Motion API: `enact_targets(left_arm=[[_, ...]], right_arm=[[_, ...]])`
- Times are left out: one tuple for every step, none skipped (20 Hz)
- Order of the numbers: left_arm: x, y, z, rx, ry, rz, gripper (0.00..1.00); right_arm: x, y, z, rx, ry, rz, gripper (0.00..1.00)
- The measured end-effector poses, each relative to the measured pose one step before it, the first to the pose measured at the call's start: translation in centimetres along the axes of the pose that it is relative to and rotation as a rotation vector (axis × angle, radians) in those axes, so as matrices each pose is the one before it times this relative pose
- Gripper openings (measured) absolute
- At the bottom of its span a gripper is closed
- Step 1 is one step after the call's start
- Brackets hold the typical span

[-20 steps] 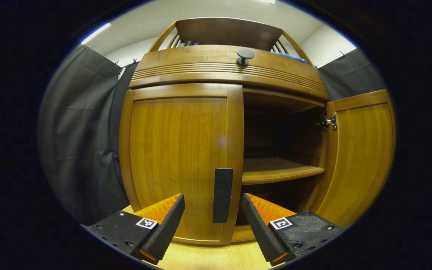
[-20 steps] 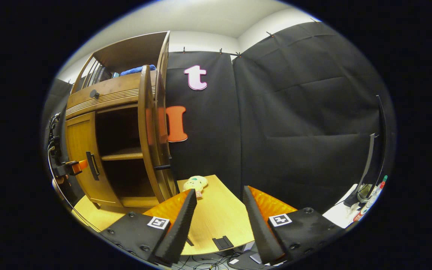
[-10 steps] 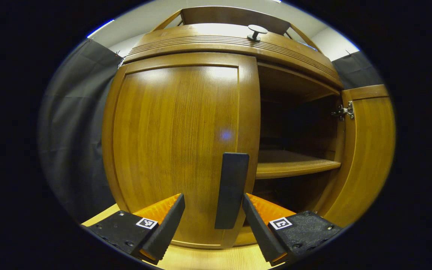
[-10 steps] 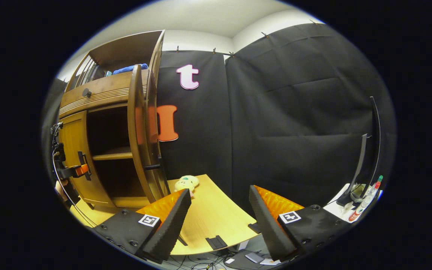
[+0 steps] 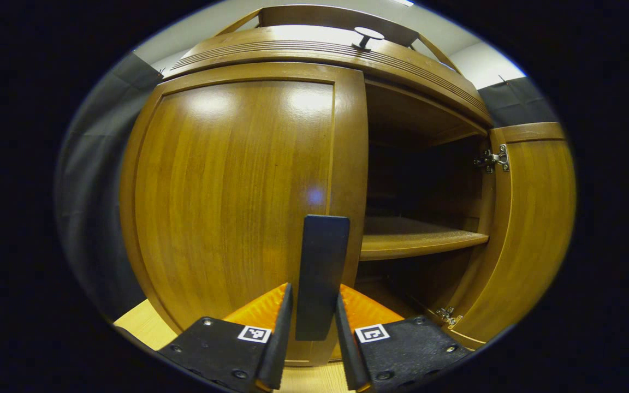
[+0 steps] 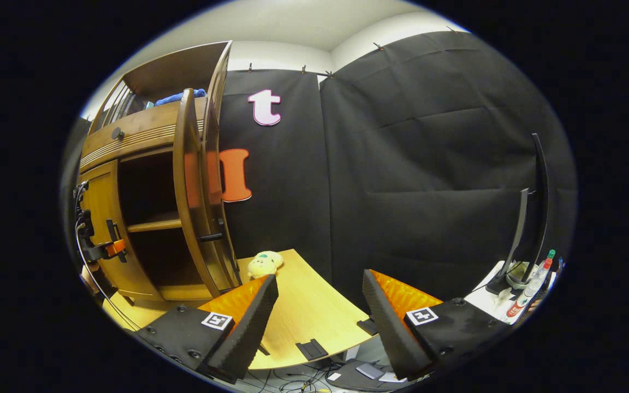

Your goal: Open the right door of the double-door shoe cabinet with the right hand, and open the left door with the left hand.

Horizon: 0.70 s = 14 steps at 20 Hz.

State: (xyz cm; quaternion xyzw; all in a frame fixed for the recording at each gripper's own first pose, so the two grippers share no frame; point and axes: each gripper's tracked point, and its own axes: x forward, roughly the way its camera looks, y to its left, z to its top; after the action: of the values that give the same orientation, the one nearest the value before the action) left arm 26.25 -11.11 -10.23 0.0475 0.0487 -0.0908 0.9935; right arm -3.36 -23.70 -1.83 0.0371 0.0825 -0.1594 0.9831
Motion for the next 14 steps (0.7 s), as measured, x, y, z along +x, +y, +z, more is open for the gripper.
enact_targets(left_arm=[[0.027, -0.006, -0.034, 0.00229, 0.00065, 0.00425, 0.38], [0.012, -0.034, -0.029, -0.00257, 0.00182, 0.00065, 0.34], [-0.042, -0.052, -0.053, -0.00262, -0.00065, -0.00197, 0.34], [0.097, -0.059, -0.085, 0.00156, 0.00081, -0.00248, 0.34], [-0.015, 0.01, 0.048, 0.00792, -0.00094, -0.00021, 0.35], [0.009, -0.048, -0.06, 0.01028, 0.00217, 0.00052, 0.33], [-0.021, -0.032, -0.1, 0.00356, 0.00206, 0.0047, 0.31], [-0.036, 0.08, 0.016, -0.00391, 0.00123, 0.00469, 0.29], [-0.216, 0.082, 0.097, -0.00569, -0.00942, 0.00511, 0.25], [-0.159, -0.069, 0.085, -0.00477, -0.01104, 0.00326, 0.22], [-0.417, -0.031, 0.184, 0.00473, -0.00911, -0.00064, 0.21], [-0.495, 0.001, -0.263, 0.0071, -0.00278, -0.00246, 0.19], [-0.527, 0.053, 0.054, 0.00116, -0.00092, -0.00608, 0.18], [-0.418, -0.053, -0.016, -0.00404, 0.00145, -0.00698, 0.18]], right_arm=[[0.004, 0.105, 0.023, 0.00084, -0.00043, 0.00104, 0.94], [-0.13, 0.102, -0.034, -0.0002, -0.00108, 0.00179, 0.94], [0.04, 0.05, -0.087, -0.00066, 0.00049, 0.00071, 0.94], [-0.072, 0.044, -0.032, -0.00004, 0.00097, 0.00169, 0.94], [-0.192, -0.035, -0.093, 0.00056, 0.00039, 0.00149, 0.94], [-0.038, -0.029, -0.016, 0.00045, 0.00113, 0.00026, 0.94], [0.054, 0.021, -0.021, 0.00122, 0.00029, -0.00028, 0.94], [-0.16, -0.024, -0.083, 0.00171, 0.00018, 0.00114, 0.94], [-0.054, -0.024, 0.054, 0.00313, -0.00106, 0.00191, 0.94], [-0.123, 0.058, 0.012, 0.00329, -0.00086, 0.00143, 0.94], [-0.106, -0.147, -0.03, 0.00157, -0.00141, 0.00128, 0.94], [-0.037, -0.013, -0.004, 0.00082, -0.00066, 0.00131, 0.94], [-0.177, -0.016, -0.051, 0.00048, 0.00045, 0.00152, 0.93], [-0.131, 0.022, -0.02, 0.00063, -0.00009, 0.00344, 0.93]])
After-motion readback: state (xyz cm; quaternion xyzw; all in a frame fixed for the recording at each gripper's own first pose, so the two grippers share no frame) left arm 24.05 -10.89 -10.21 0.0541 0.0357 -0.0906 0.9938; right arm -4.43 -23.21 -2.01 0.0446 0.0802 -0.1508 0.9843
